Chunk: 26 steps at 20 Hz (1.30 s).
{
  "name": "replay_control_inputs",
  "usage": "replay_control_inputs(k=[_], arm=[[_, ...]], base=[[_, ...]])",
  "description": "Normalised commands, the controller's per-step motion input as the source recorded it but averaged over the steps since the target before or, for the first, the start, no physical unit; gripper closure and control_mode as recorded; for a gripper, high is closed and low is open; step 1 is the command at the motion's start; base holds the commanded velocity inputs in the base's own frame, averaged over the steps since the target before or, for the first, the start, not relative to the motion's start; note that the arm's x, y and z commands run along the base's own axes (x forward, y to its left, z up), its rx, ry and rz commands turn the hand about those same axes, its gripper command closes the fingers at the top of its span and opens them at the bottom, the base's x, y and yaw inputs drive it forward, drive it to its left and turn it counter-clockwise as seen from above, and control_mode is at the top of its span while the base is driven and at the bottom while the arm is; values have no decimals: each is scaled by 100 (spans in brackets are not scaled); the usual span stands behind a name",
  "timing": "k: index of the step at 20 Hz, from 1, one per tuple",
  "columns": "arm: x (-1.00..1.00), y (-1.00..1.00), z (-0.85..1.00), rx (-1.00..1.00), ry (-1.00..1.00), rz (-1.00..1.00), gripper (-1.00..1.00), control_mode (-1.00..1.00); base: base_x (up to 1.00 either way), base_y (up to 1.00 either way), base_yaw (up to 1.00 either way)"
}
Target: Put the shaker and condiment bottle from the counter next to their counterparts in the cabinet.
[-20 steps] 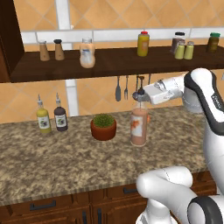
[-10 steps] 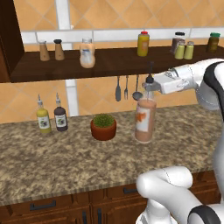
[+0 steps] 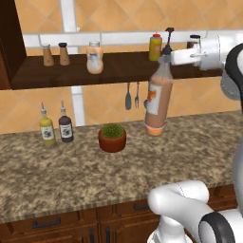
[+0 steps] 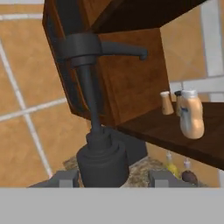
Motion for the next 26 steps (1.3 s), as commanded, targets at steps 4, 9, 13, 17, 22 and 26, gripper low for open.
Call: replay_control_inputs(k=[4,9,13,17,22,26], arm=[[-1,0,71,-5,-8,-36,100,-100],[8,0,30,-7,-10,-38,100,-100],[35,0,0,0,0,-23,100,-100],[46,0,0,4,-1,-17,100,-100],[49,0,2,4,-4,-16,100,-100],[51,0,11,1,-6,-15,100,-100]], base=[[0,0,0],[0,0,0],[0,0,0],[0,0,0],[0,0,0],[0,0,0]])
